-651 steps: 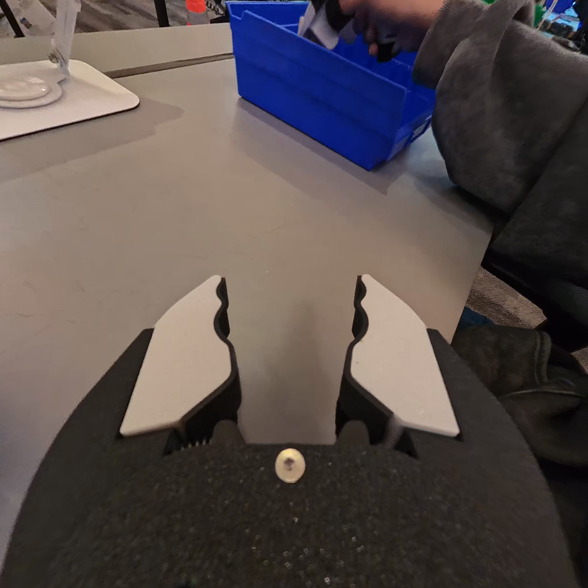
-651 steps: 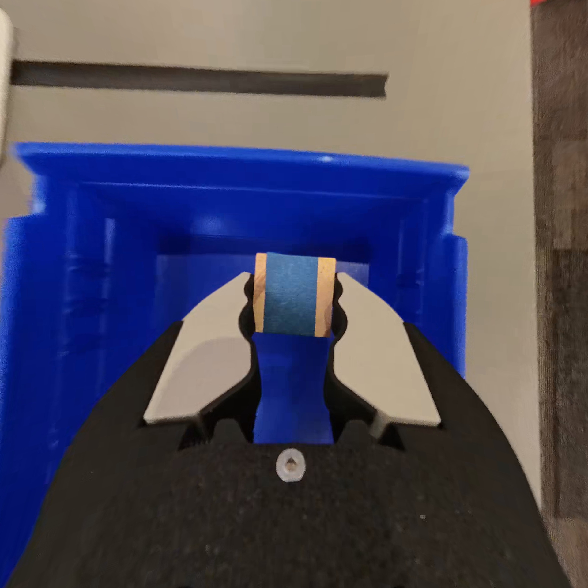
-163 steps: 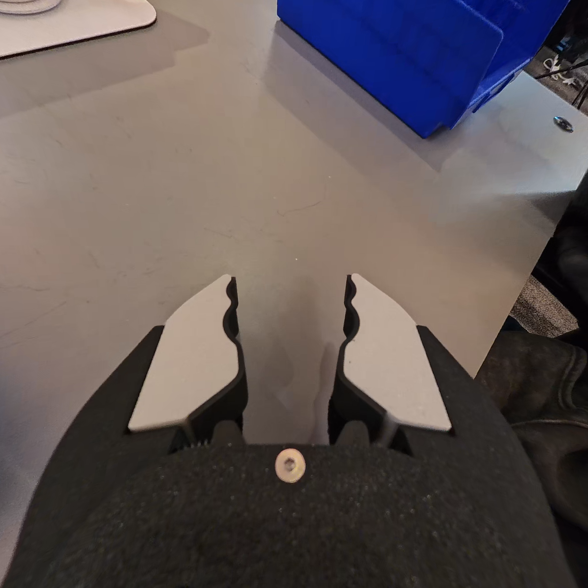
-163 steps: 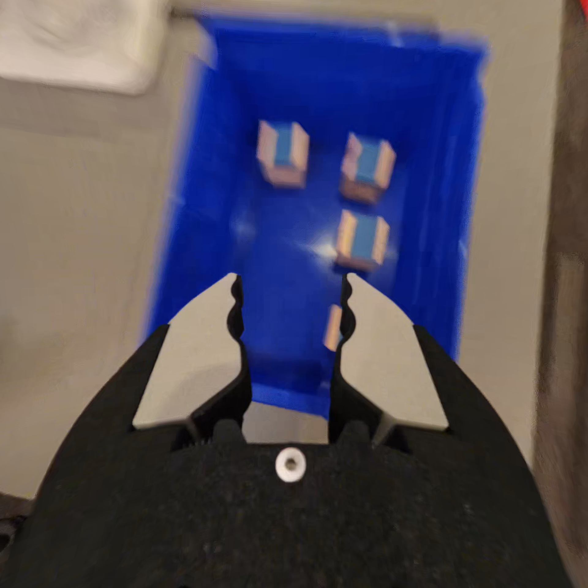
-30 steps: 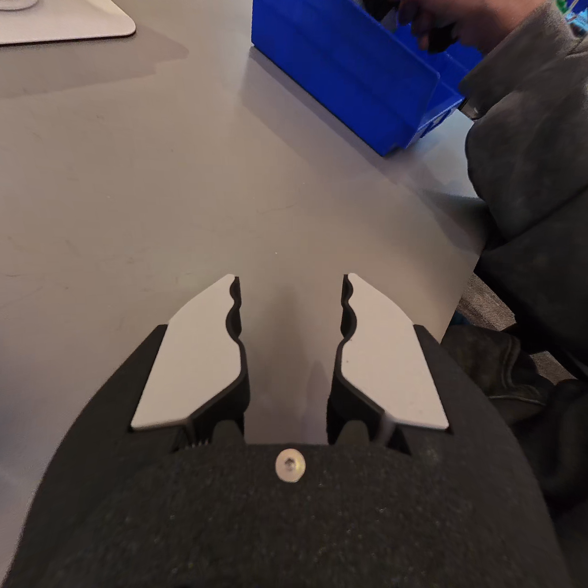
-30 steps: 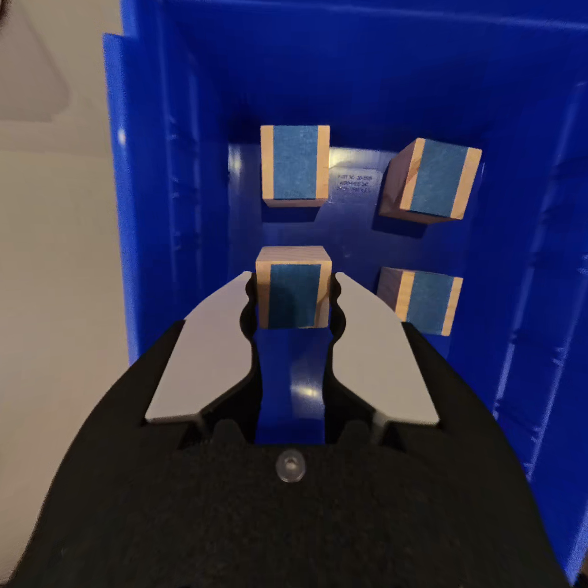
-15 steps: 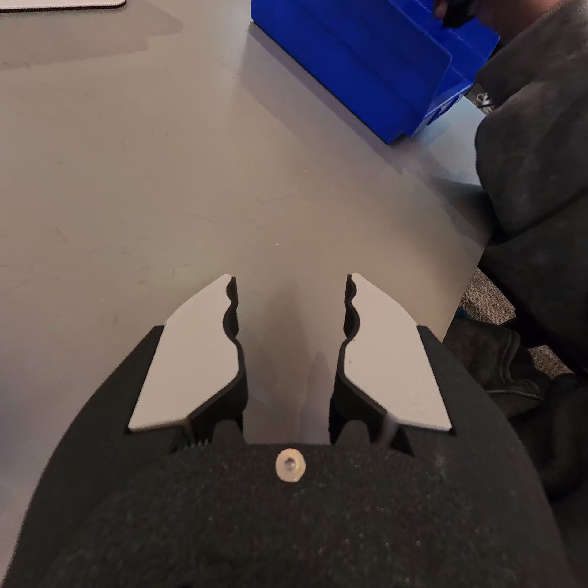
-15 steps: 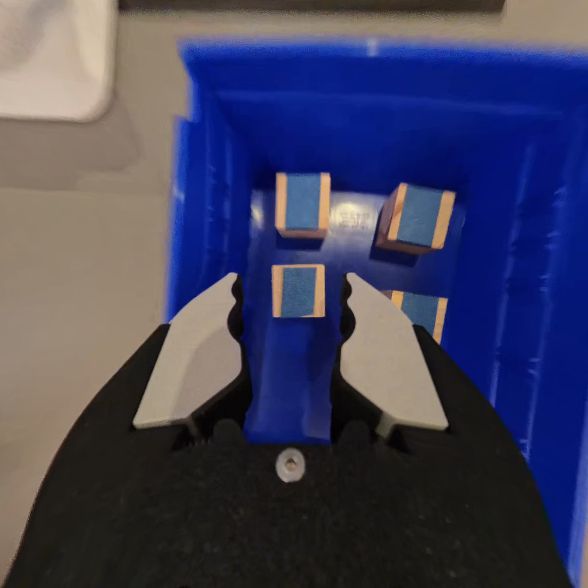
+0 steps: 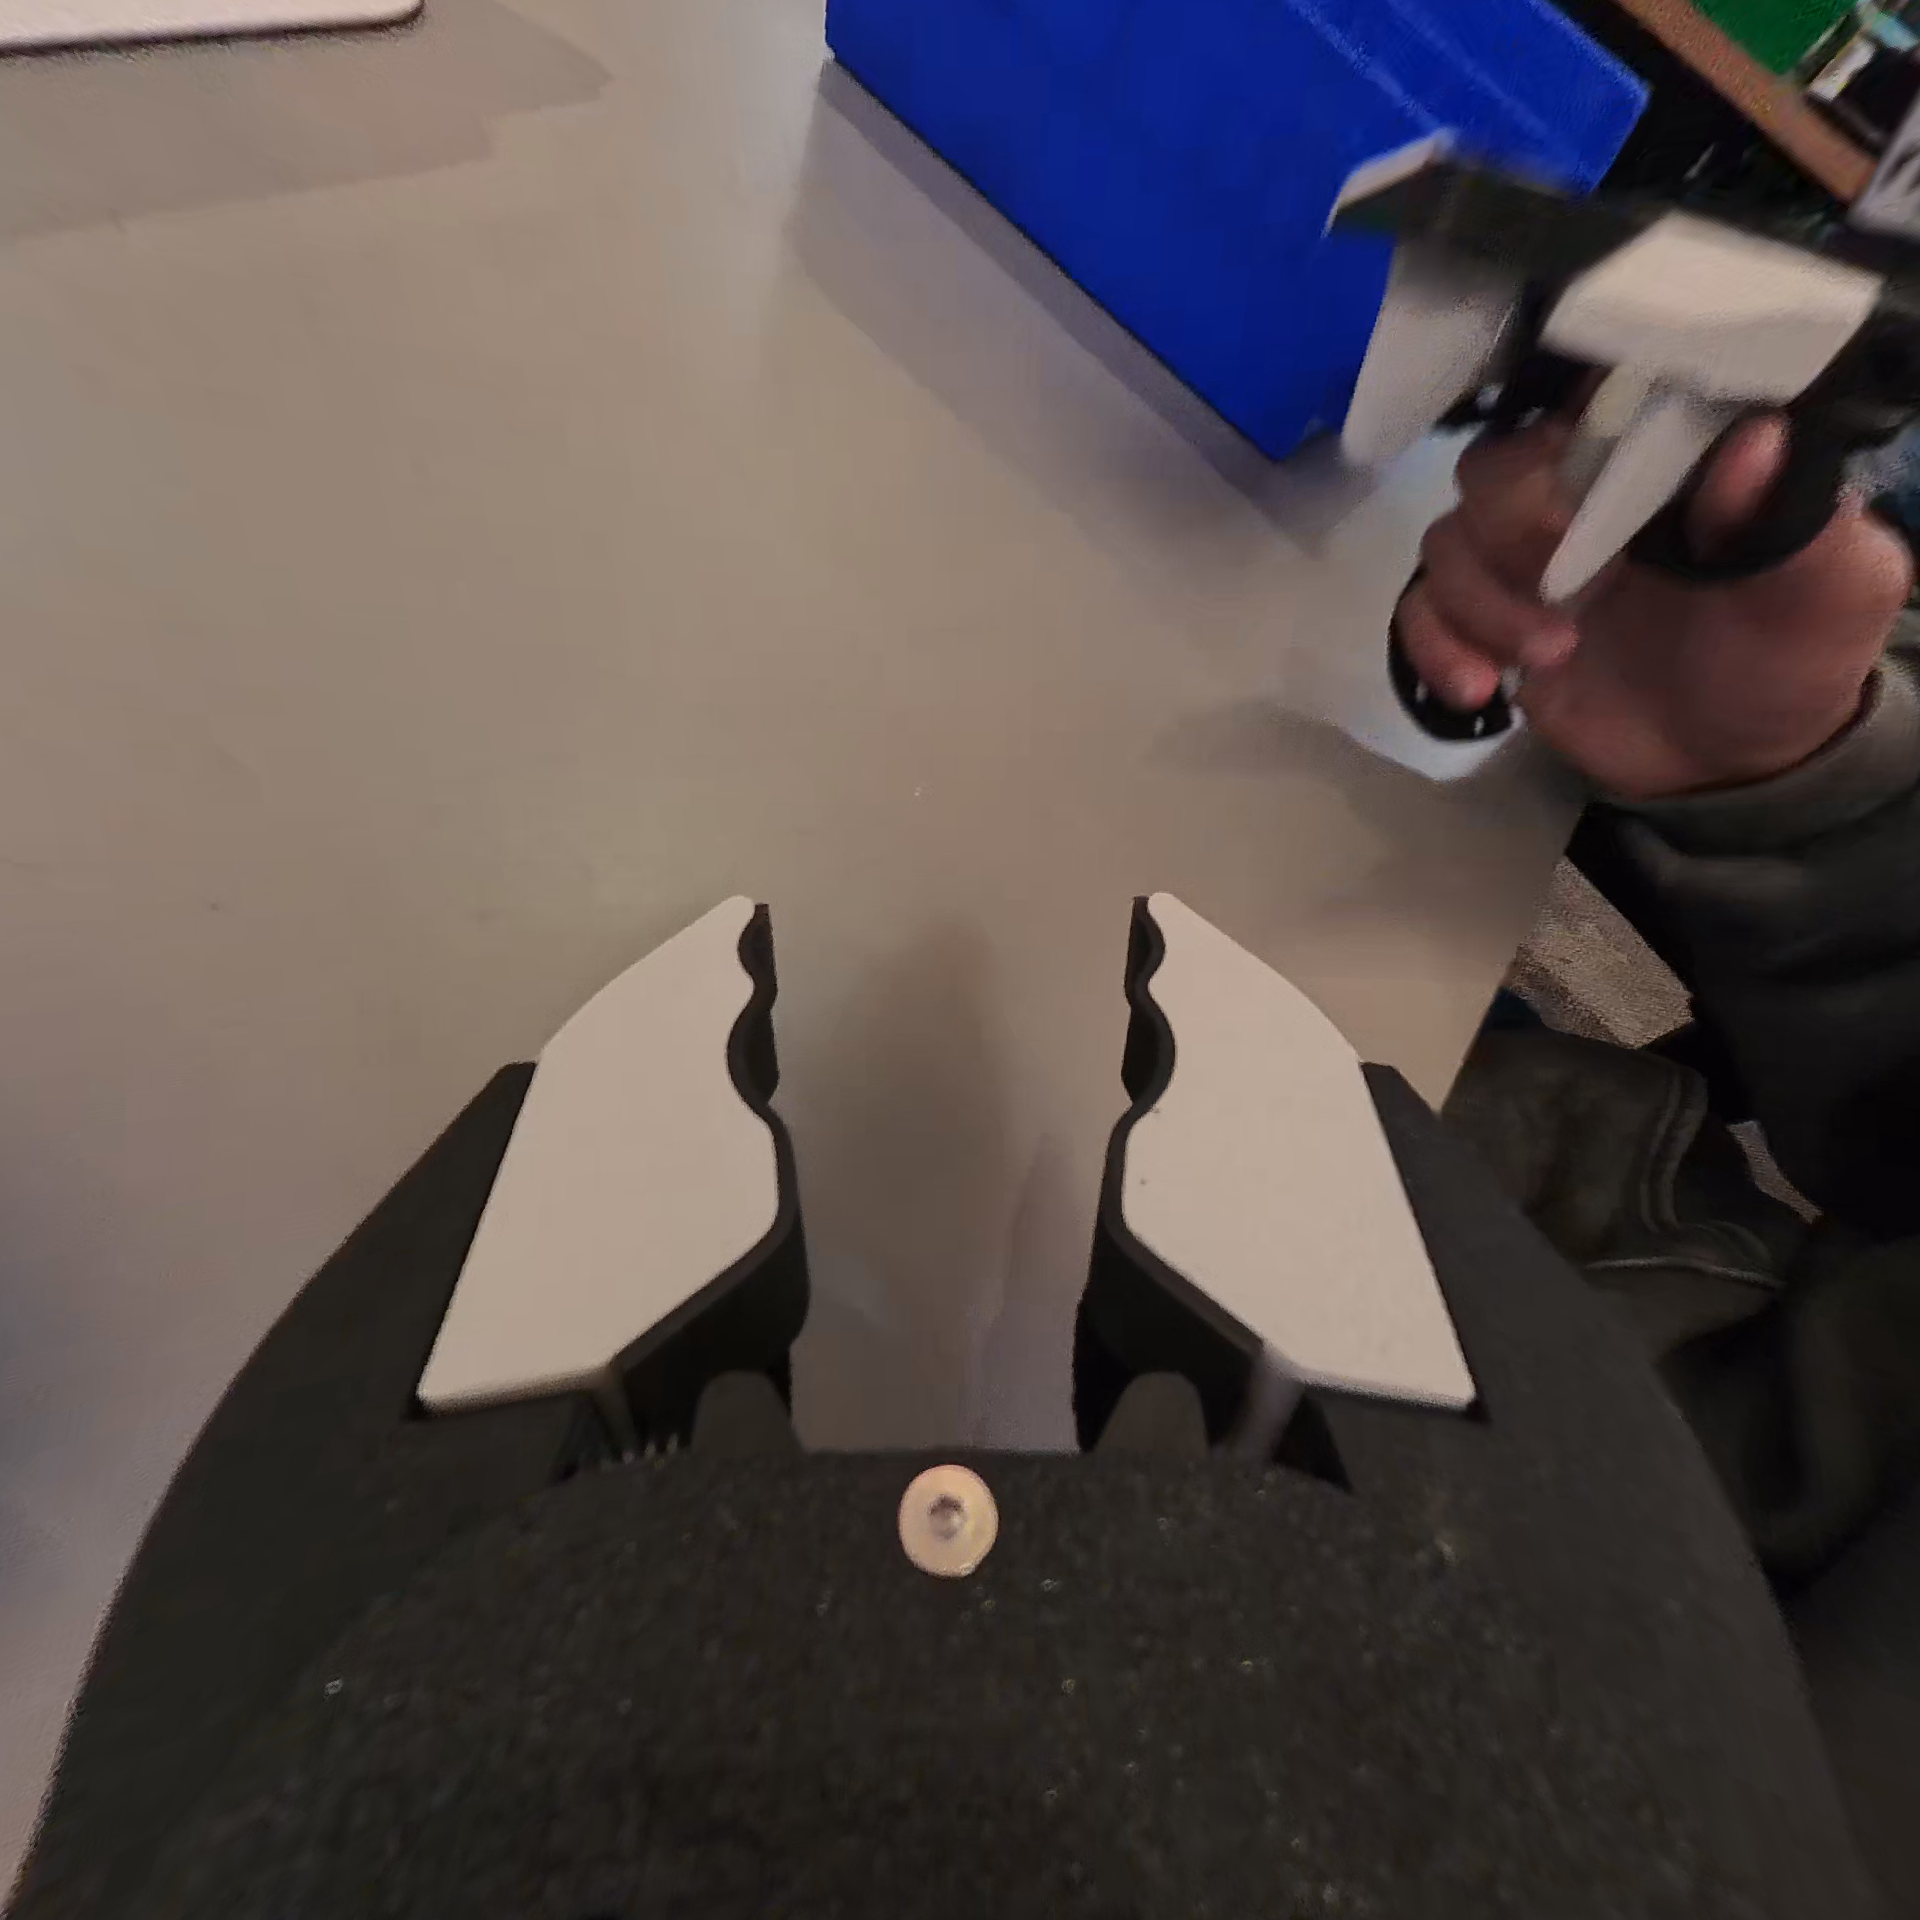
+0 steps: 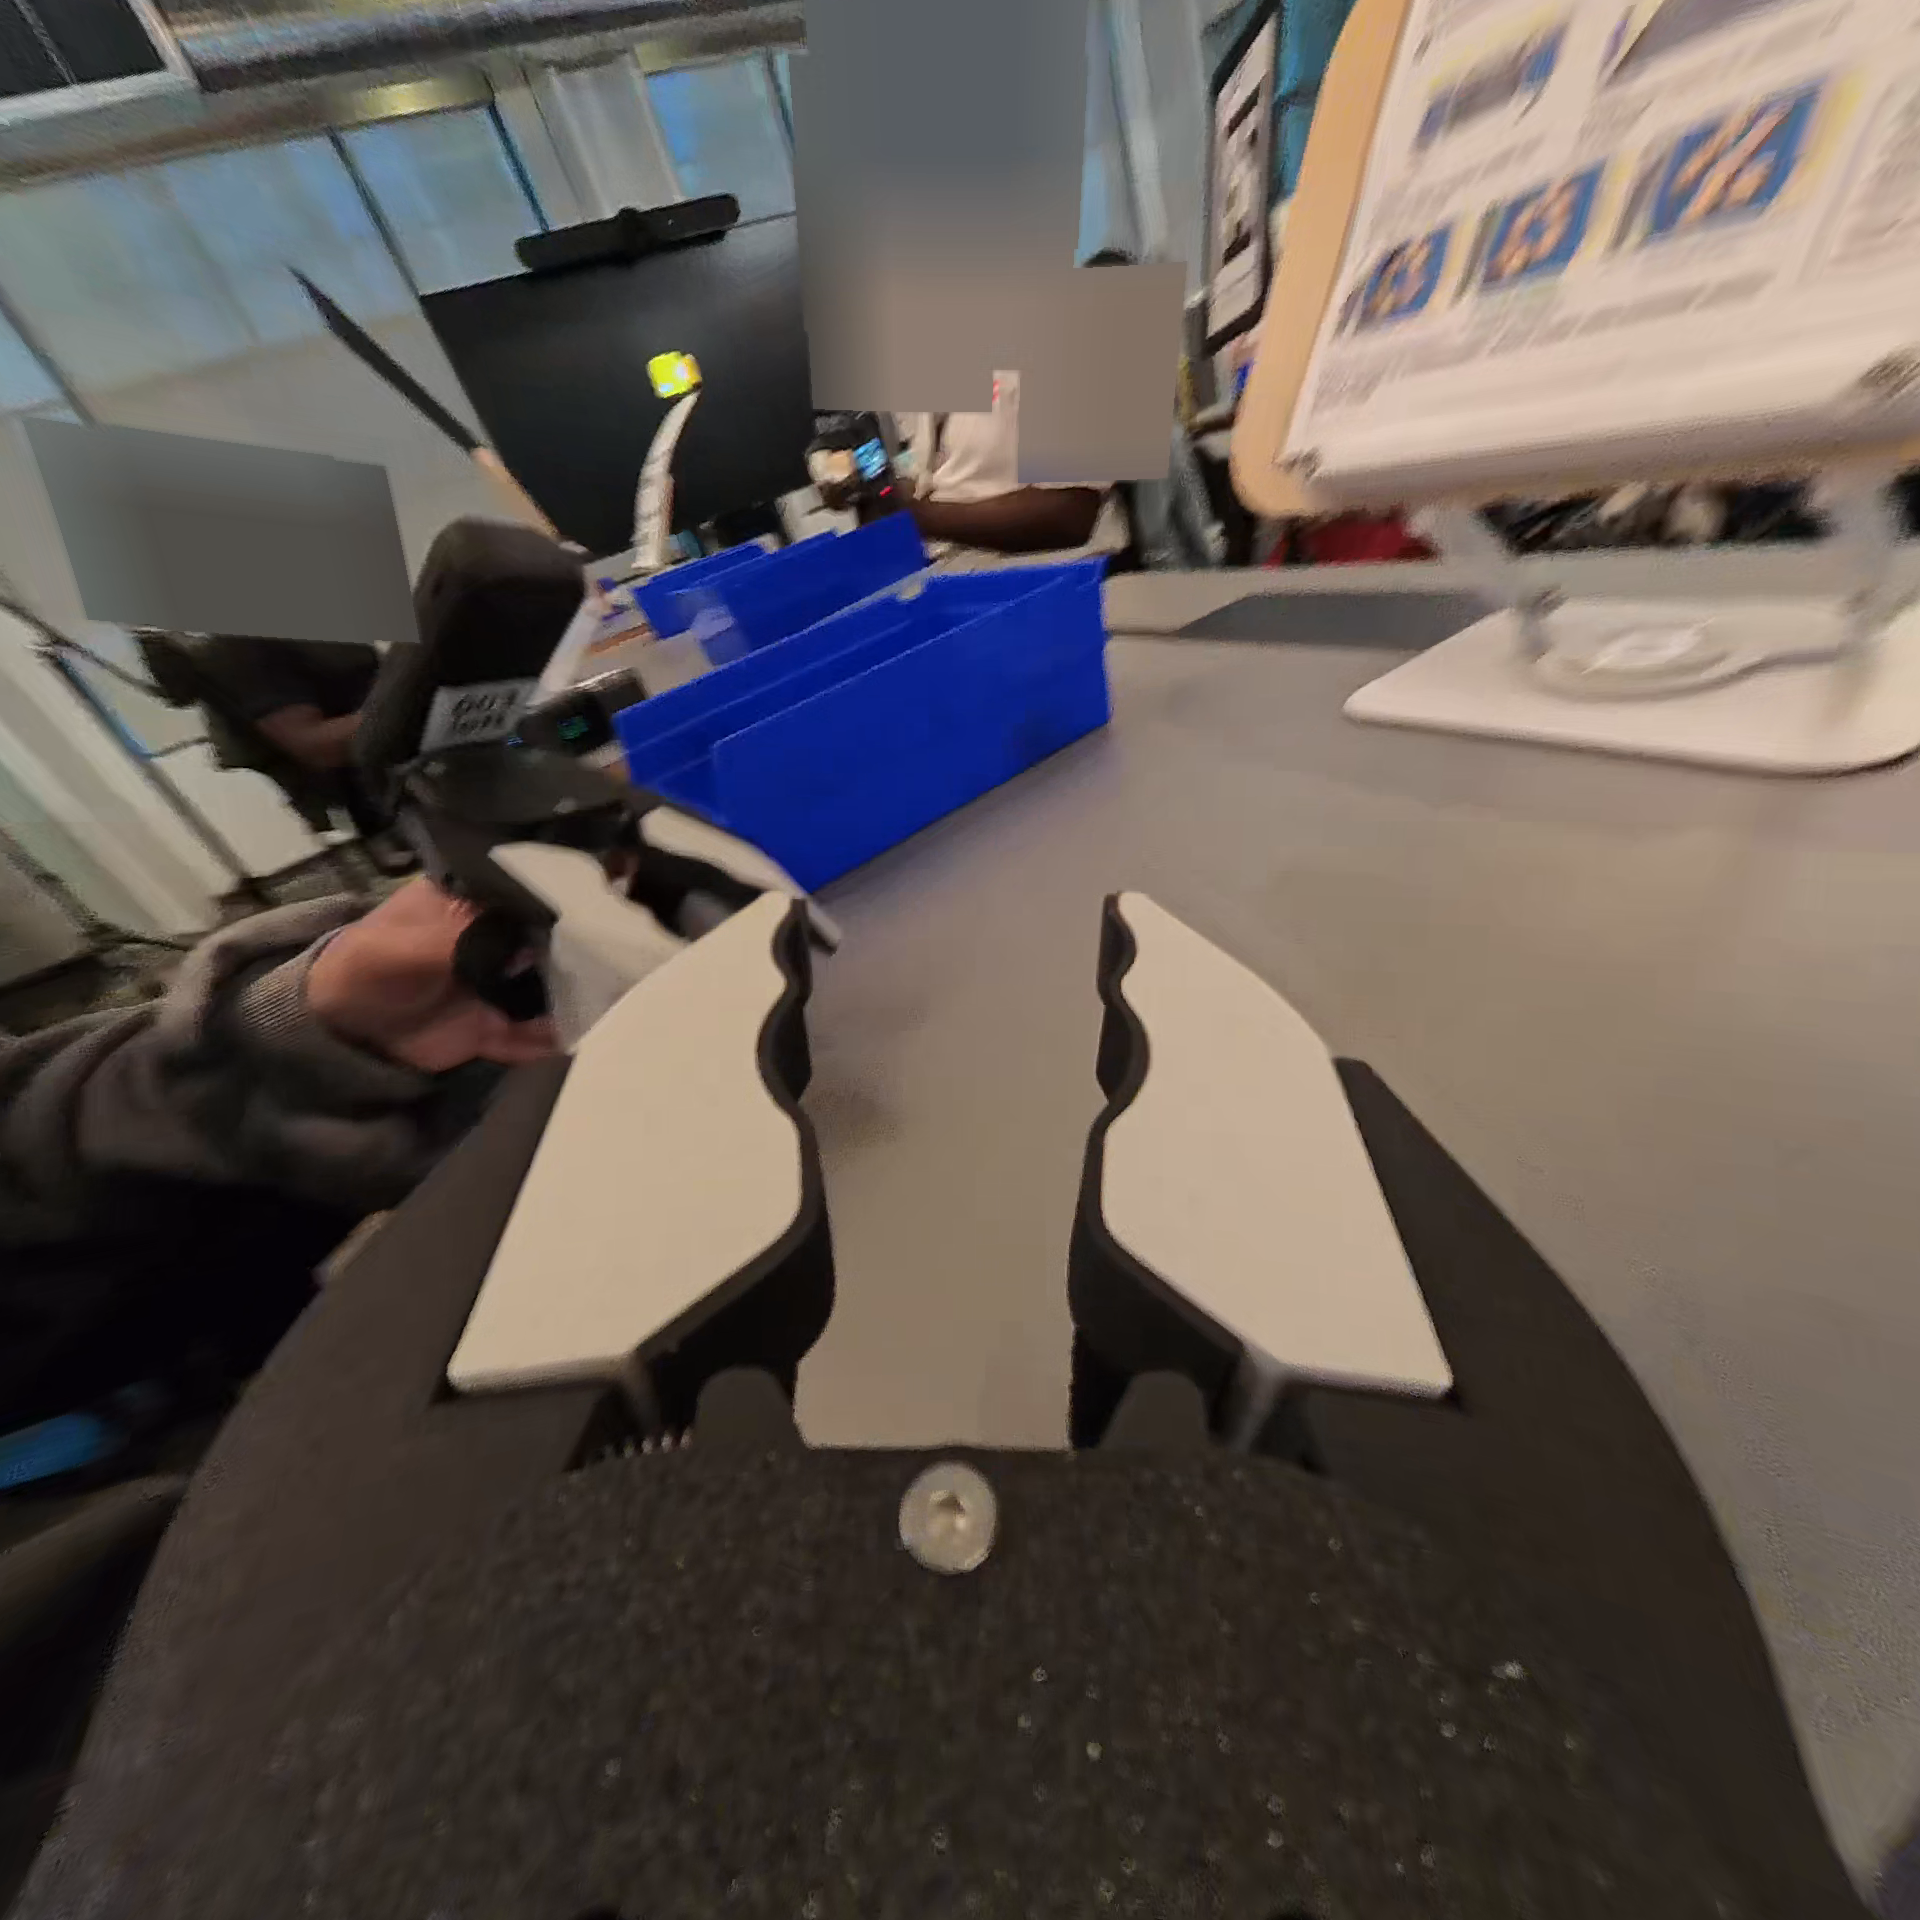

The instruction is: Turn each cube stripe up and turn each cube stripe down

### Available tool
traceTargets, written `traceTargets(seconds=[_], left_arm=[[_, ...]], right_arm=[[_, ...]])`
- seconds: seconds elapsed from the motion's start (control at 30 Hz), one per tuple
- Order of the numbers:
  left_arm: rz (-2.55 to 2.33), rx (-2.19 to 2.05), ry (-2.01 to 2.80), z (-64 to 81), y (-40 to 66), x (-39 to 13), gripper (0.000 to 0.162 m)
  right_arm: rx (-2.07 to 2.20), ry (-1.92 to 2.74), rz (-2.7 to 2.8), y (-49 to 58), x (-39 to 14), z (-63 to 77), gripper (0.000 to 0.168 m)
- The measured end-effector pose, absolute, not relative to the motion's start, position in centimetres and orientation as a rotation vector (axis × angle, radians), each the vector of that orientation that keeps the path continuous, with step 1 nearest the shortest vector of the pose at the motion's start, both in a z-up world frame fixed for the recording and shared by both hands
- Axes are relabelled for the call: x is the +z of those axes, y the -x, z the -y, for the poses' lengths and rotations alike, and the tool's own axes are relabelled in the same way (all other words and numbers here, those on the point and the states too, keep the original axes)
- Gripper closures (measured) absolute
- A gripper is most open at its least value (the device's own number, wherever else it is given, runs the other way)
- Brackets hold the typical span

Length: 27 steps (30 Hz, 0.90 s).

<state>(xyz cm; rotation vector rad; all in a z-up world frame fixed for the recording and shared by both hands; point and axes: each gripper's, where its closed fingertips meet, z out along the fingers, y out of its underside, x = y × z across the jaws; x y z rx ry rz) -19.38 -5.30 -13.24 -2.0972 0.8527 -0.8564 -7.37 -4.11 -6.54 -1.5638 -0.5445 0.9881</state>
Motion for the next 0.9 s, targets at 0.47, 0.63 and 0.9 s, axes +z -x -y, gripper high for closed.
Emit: traceTargets(seconds=[0.47, 0.63, 0.9], left_arm=[[-0.967, -0.078, 2.224, -12.0, 39.3, -6.4, 0.102], [-1.405, -0.037, 2.233, -16.0, 40.6, -11.0, 0.096], [-1.810, 0.076, 2.202, -19.4, 41.3, -15.5, 0.091]], right_arm=[[1.125, 1.661, 0.586, 8.5, -8.0, 5.4, 0.122], [1.142, 1.661, 0.564, 8.4, -7.9, 5.3, 0.123], [1.140, 1.675, 0.525, 7.9, -8.0, 4.4, 0.123]])
